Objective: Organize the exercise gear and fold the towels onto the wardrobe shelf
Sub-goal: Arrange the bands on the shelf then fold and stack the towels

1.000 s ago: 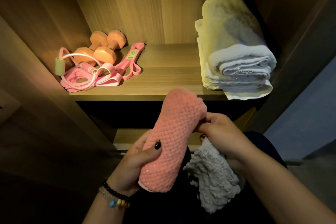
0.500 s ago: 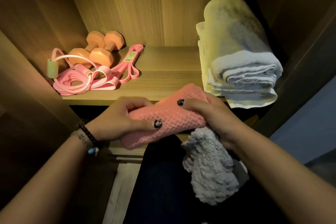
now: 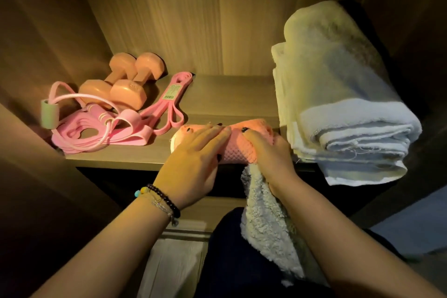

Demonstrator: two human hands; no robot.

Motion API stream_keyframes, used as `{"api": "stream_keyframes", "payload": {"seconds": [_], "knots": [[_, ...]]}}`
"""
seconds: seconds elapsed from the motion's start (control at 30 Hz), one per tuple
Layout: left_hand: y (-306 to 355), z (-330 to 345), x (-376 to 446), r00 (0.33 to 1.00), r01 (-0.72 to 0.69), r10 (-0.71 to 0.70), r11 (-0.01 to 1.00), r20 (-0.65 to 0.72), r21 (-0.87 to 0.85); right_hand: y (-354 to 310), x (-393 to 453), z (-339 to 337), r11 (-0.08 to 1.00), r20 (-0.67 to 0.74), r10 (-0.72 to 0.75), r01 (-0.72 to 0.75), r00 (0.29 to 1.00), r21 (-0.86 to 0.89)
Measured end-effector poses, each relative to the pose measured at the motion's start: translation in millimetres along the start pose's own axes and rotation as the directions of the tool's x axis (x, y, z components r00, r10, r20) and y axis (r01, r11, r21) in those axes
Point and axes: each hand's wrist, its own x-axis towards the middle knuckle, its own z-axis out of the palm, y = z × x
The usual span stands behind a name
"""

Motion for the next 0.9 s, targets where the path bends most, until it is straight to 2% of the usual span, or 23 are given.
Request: {"api": "stream_keyframes", "payload": {"seconds": [0.17, 0.33, 0.43, 0.53, 0.6, 0.77, 0.9], "knots": [[2.1, 30.5, -15.1, 0.998, 0.063, -0.063, 0.994, 0.003, 0.095, 3.8, -12.1, -13.6, 0.965, 0.009, -0.108, 0.107, 0.994, -0.238], [2.4, 33.3, -18.4, 0.984, 0.074, -0.095, 0.987, 0.148, 0.14, 18.5, -38.6, -39.0, 0.881, 0.002, -0.292, 0.269, 0.957, -0.39], [-4.7, 27.7, -0.9, 0.954, 0.111, -0.112, 0.994, 0.278, 0.018, 16.2, -42.9, -42.1, 0.785, 0.02, -0.456, 0.413, 0.89, -0.463], [-10.1, 29.5, 26.8, 0.917, 0.17, -0.178, 0.984, 0.357, 0.054, 4.6, -37.1, -33.7, 0.696, 0.062, -0.59, 0.546, 0.805, -0.467], [-11.8, 38.0, 45.2, 0.91, 0.188, -0.206, 0.979, 0.361, 0.083, 0.2, -25.5, -23.7, 0.669, 0.107, -0.587, 0.555, 0.802, -0.494], [-28.6, 61.8, 96.1, 0.928, 0.191, -0.232, 0.968, 0.293, 0.16, 9.1, 12.2, -7.7, 0.615, 0.14, -0.49, 0.455, 0.86, -0.643], [-47.7, 76.3, 143.7, 0.914, 0.213, -0.274, 0.951, 0.298, 0.222, 10.2, 25.9, -4.0, 0.491, 0.226, -0.477, 0.471, 0.849, -0.733]]}}
